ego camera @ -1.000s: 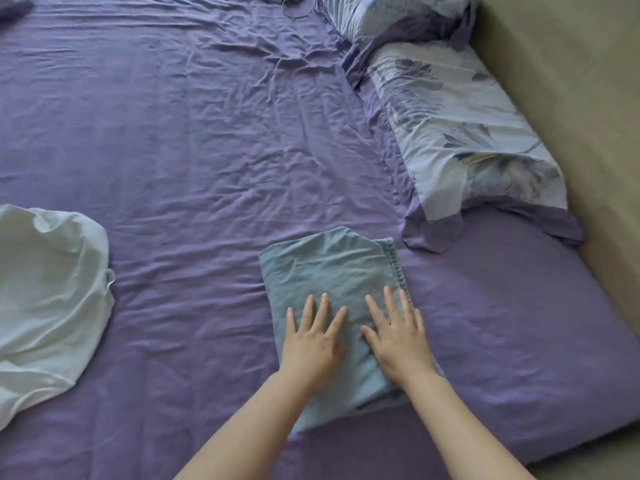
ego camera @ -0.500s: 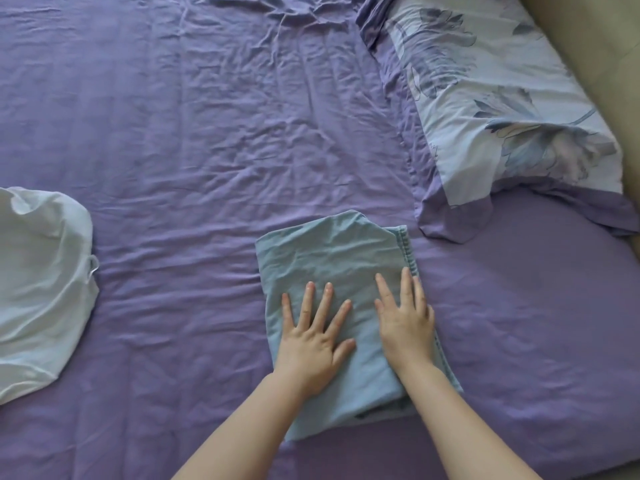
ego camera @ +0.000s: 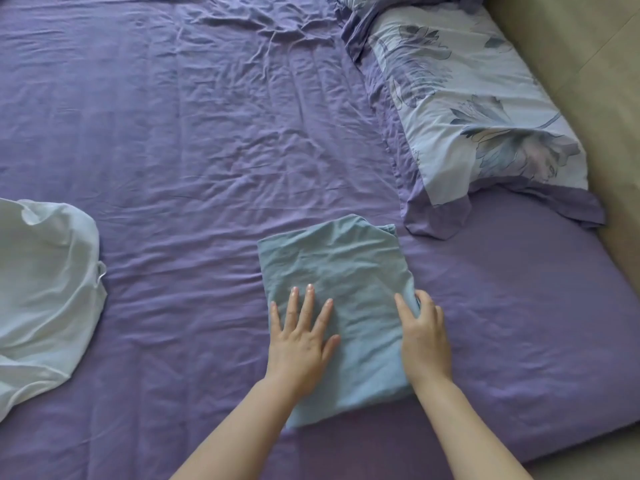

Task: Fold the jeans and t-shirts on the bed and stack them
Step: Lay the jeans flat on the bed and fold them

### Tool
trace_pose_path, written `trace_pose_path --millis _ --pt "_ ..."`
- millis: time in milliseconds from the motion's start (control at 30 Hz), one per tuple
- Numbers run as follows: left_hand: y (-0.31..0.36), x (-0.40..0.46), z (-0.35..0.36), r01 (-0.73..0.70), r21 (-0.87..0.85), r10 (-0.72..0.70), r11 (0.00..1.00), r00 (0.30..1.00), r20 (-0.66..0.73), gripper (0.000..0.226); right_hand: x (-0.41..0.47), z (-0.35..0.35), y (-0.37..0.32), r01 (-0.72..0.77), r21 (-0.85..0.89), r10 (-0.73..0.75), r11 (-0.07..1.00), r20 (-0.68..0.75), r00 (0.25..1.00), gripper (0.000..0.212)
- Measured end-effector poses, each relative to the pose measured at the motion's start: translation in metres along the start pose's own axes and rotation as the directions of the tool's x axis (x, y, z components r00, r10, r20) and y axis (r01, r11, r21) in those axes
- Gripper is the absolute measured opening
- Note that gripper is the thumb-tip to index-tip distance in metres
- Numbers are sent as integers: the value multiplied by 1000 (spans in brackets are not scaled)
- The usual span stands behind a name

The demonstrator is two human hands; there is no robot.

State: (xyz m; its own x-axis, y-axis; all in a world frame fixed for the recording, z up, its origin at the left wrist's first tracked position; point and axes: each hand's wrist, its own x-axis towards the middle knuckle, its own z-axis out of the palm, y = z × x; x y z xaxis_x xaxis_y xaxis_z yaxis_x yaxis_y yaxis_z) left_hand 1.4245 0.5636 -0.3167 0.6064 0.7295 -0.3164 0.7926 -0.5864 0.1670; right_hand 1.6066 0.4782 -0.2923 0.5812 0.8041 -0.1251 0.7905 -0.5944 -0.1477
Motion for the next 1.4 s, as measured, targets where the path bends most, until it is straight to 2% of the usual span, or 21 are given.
trace_pose_path --millis 167,233,333,467,533,600,667,833,967,1033,1133,1200,1267,1300,1400 --pt "-9 -4 0 149 -102 -145 984 988 45 67 -7 12 13 -117 -56 122 992 90 988 63" --pt "-9 -3 -1 218 -203 -207 955 976 71 71 2 14 11 -159 -37 163 987 136 977 61" --pt "-7 -3 -5 270 -367 -248 890 963 106 74 10 21 11 -155 -24 157 988 229 961 60" --pt "-8 0 -14 288 -443 -278 849 956 90 76 18 19 10 -138 -13 137 990 259 956 61" --pt "-7 3 -20 351 -560 -346 750 930 119 71 23 15 9 -143 68 121 987 256 959 61" --pt "-7 7 -25 383 -705 -428 597 895 123 62 26 9 5 -126 144 93 981 215 972 59" --pt "-6 12 -32 346 -769 -453 537 888 83 56 23 4 1 -85 183 64 979 123 990 55" --pt "-11 29 -60 230 -753 -427 616 901 -74 53 33 -13 -13 -42 232 57 972 -61 997 49" --pt "-25 59 -94 197 -720 -445 665 879 -170 52 72 -36 -36 34 260 11 965 -171 985 48" --pt "-32 75 -106 200 -699 -452 687 871 -195 53 95 -45 -45 46 252 0 967 -182 983 50" --pt "-41 95 -109 271 -620 -442 736 887 -136 57 124 -48 -57 32 201 -24 979 -40 999 55" --pt "-42 103 -97 336 -441 -385 832 923 -23 60 134 -38 -65 99 71 -109 993 149 983 54" --pt "-36 105 -75 290 -221 -284 931 957 60 66 131 -20 -70 169 -25 -149 985 353 924 58" --pt "-32 103 -62 249 -163 -238 955 968 86 68 126 -8 -71 188 -63 -147 980 409 901 62" --pt "-30 92 -22 183 -131 -170 974 980 104 71 107 23 -67 251 -169 -168 953 394 904 69"
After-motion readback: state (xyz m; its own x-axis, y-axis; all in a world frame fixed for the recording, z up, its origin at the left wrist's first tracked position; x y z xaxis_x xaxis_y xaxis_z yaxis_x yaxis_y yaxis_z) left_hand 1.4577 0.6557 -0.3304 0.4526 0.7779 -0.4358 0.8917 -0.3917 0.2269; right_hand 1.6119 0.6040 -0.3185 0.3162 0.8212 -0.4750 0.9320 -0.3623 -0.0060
